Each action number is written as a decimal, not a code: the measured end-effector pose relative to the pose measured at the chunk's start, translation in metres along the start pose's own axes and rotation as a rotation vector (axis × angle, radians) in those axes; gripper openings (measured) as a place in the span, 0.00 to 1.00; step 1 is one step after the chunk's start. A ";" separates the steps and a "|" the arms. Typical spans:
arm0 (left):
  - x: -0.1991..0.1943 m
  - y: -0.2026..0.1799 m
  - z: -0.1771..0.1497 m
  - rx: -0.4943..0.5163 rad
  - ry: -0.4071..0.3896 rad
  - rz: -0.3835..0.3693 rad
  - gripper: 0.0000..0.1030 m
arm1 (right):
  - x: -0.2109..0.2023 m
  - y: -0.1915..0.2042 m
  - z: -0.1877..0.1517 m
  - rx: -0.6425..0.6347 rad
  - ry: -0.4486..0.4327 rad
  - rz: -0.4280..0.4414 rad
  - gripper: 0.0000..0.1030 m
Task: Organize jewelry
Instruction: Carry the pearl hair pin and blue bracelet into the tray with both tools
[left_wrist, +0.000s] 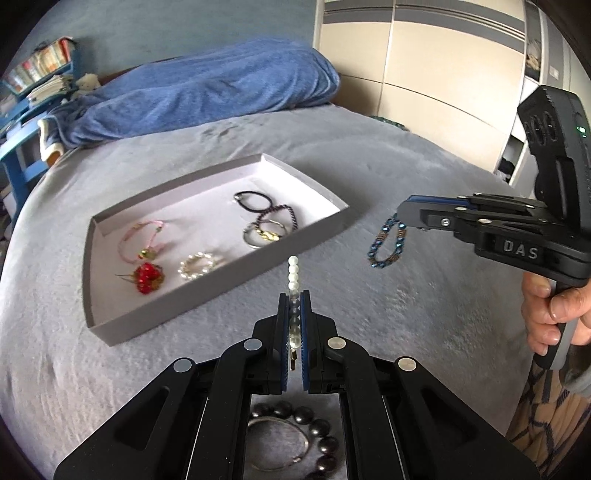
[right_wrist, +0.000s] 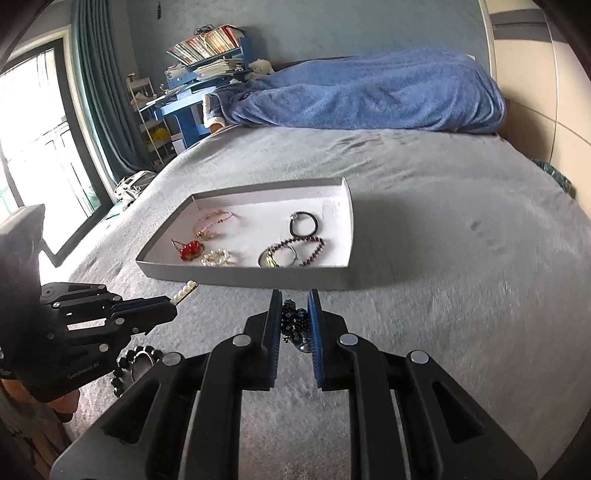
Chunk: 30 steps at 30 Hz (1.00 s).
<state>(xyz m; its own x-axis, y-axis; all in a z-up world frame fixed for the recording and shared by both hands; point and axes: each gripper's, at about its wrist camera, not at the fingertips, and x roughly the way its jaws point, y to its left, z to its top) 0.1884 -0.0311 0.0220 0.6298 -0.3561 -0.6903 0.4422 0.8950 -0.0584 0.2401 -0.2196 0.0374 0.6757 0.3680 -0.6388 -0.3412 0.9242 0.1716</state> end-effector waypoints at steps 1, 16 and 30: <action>-0.001 0.003 0.001 -0.008 -0.001 0.003 0.06 | -0.001 0.001 0.003 -0.002 -0.003 0.001 0.13; -0.012 0.062 0.024 -0.102 -0.040 0.060 0.06 | 0.019 0.025 0.055 -0.034 -0.018 0.037 0.13; 0.026 0.091 0.049 -0.113 -0.011 0.077 0.06 | 0.081 0.047 0.086 -0.037 0.016 0.068 0.14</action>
<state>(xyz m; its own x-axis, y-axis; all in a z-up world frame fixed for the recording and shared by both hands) 0.2767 0.0277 0.0343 0.6659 -0.2878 -0.6883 0.3177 0.9441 -0.0873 0.3350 -0.1378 0.0584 0.6396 0.4274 -0.6389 -0.4097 0.8928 0.1871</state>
